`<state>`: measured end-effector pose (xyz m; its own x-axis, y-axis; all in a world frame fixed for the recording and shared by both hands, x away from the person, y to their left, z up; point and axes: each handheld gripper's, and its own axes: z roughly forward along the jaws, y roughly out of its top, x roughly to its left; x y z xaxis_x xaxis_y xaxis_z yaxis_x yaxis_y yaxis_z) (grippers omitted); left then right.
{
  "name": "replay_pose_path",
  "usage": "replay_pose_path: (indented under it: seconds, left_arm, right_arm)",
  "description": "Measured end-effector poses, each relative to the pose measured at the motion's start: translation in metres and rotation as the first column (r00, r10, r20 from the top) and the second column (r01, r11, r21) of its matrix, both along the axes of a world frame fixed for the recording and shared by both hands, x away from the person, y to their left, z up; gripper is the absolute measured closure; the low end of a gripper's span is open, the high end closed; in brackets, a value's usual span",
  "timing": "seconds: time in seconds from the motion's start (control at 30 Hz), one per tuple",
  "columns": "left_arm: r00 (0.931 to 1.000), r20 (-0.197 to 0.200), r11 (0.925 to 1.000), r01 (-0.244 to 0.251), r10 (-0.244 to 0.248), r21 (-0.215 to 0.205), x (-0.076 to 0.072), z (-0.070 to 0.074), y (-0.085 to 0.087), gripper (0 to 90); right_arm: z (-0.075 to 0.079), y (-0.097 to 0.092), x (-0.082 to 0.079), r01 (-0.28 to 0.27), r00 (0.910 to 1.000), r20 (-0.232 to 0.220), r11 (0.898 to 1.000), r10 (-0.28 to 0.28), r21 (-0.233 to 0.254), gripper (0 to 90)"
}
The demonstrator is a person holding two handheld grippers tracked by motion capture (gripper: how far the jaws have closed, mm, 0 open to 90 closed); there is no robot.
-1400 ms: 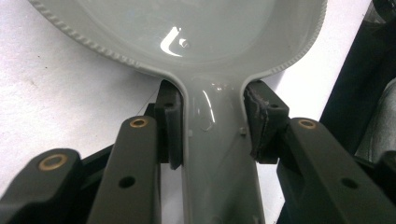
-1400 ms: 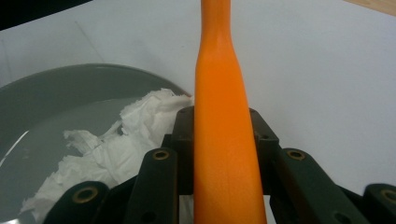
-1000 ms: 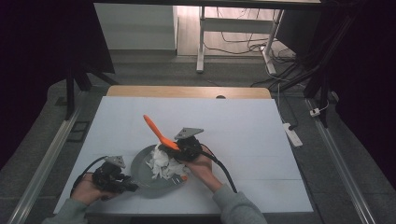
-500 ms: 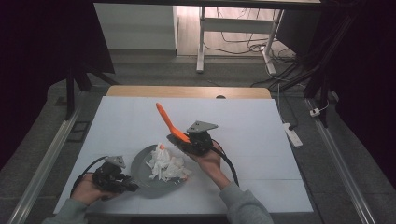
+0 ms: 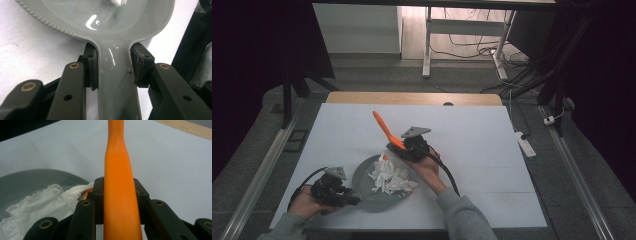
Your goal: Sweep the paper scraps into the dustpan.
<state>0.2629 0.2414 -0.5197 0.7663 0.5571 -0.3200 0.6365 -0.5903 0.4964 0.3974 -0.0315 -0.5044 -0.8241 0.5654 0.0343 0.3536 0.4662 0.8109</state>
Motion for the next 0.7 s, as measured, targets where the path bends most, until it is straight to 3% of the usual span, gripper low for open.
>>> replay_pose_path:
  seconds: [0.2, 0.33, 0.4, 0.7]
  left_arm:
    - [1.0, -0.001, 1.0, -0.004, 0.004, 0.0, 0.0, 0.0, -0.001, 61.7]
    - [1.0, 0.0, 1.0, -0.002, 0.002, 0.001, 0.0, 0.0, -0.001, 61.7]
    - [1.0, 0.0, 1.0, -0.003, 0.003, 0.0, 0.0, 0.0, -0.001, 61.7]
    - [1.0, 0.0, 1.0, -0.004, 0.004, 0.002, -0.001, 0.0, -0.002, 61.7]
  right_arm:
    - [-0.006, 0.012, -0.01, -0.061, 0.9976, -0.035, 0.998, 0.06, -0.035, 69.9]
    - [-0.001, 0.015, -0.021, -0.126, 0.9915, -0.038, 0.992, 0.124, -0.033, 69.9]
    - [0.004, 0.014, -0.026, -0.144, 0.9894, -0.017, 0.989, 0.144, -0.038, 69.9]
    - [0.031, -0.021, -0.026, -0.059, 0.9971, 0.051, 0.997, 0.056, 0.054, 69.9]
